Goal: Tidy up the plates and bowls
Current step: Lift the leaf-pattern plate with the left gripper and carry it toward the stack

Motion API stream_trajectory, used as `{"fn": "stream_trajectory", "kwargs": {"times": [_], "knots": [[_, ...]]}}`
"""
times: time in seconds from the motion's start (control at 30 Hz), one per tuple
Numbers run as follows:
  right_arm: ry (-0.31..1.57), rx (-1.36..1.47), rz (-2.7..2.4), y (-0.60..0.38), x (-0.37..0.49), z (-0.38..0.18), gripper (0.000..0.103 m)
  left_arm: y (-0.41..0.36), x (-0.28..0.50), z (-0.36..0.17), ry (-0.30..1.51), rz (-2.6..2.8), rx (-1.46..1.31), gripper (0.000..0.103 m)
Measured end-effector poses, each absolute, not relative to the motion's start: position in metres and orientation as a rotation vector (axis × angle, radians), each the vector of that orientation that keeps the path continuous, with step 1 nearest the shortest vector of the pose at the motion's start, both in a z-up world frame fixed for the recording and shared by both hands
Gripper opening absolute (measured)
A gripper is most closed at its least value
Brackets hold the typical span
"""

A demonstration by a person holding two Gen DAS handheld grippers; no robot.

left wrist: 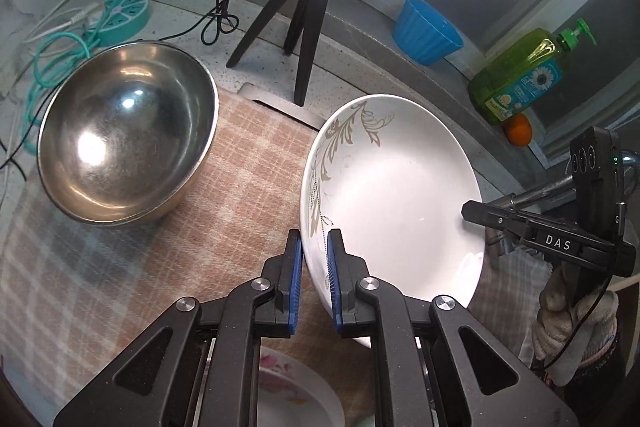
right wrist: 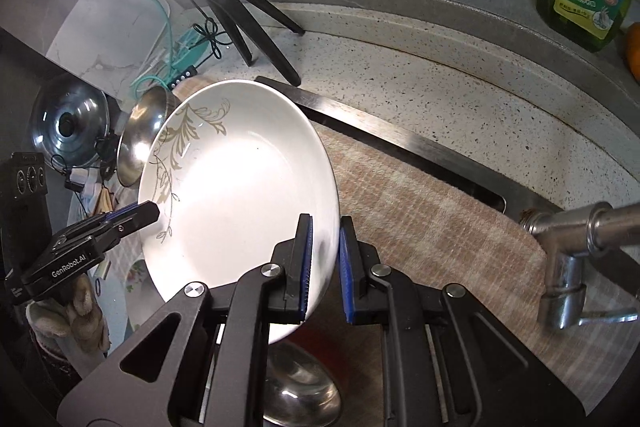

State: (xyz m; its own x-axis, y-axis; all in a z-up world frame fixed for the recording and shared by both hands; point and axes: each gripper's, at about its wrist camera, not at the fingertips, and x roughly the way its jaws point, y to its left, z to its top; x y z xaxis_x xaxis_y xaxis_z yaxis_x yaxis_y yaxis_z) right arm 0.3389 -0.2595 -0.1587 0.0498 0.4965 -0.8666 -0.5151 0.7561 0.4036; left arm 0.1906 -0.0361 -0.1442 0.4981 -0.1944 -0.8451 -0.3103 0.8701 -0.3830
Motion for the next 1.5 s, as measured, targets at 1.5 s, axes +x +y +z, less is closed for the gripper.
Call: {"fn": "stream_trajectory", "kwargs": {"times": [1.5], "knots": [[1.351, 0.153, 0.616, -0.224, 0.134, -0.15, 0.013, 0.029, 0.078, -0.135, 1.121, -0.13, -0.441, 0.01]]}}
